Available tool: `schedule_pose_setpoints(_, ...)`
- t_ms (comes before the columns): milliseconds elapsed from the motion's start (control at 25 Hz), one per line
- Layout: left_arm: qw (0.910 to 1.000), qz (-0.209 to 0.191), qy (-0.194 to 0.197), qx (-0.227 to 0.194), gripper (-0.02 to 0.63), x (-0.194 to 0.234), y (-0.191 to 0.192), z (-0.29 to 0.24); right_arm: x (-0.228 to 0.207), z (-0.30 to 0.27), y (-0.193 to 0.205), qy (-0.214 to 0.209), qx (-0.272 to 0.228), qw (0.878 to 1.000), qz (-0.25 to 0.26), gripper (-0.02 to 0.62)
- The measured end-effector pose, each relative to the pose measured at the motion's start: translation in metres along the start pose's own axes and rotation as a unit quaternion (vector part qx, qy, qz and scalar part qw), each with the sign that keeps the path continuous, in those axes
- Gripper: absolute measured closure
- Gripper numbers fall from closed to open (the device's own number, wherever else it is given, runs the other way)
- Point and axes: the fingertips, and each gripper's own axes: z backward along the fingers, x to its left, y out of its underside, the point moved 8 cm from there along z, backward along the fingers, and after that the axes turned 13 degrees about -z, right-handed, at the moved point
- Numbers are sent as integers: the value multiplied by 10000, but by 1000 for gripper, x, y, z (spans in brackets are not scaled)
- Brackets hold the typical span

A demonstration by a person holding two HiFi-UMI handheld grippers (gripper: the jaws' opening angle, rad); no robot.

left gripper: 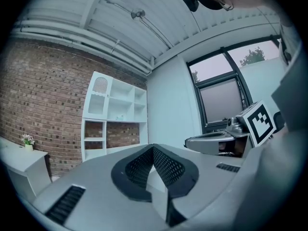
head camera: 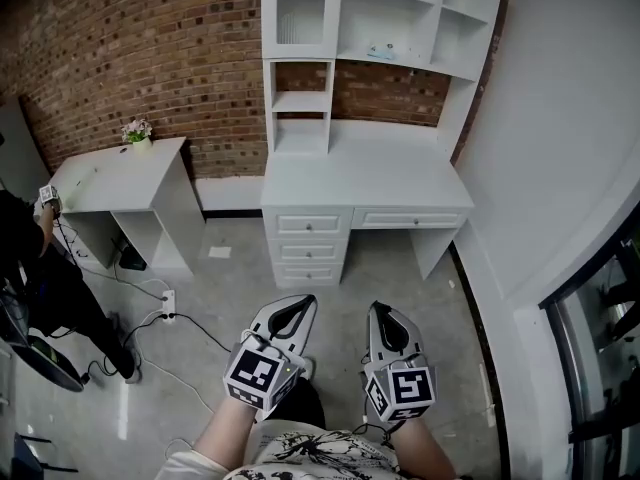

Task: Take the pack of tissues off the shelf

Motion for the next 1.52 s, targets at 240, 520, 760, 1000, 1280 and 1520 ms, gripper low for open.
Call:
schedule_pose_setpoints(240, 9999, 47, 92, 48, 598, 29, 16, -59, -35, -53, -5, 116, -3, 9999, -26, 589)
schedule_pose_setpoints(520, 9994, 146, 304, -100, 598, 95, 28, -158, -83, -155, -25, 322, -33, 9994, 94, 589)
schedule_pose_setpoints(760, 9991, 121, 230, -321, 598, 182, 28, -245, -114, -256, -57, 483, -161, 9983, 284, 589)
schedule_pose_setpoints(1000, 9991, 166, 245, -309, 598, 240, 35, -311, -142, -336, -72, 534, -91, 9980, 310, 589)
schedule_pose_setpoints(1280, 9993, 275, 256, -34, 598, 263, 62, -369, -186, -400, -66, 484, 27, 9986, 217, 589)
schedule_pose_setpoints(1520, 9996, 179, -24, 230, 598, 273, 78, -421, -241, -452, -63, 271, 62, 9995, 180, 589)
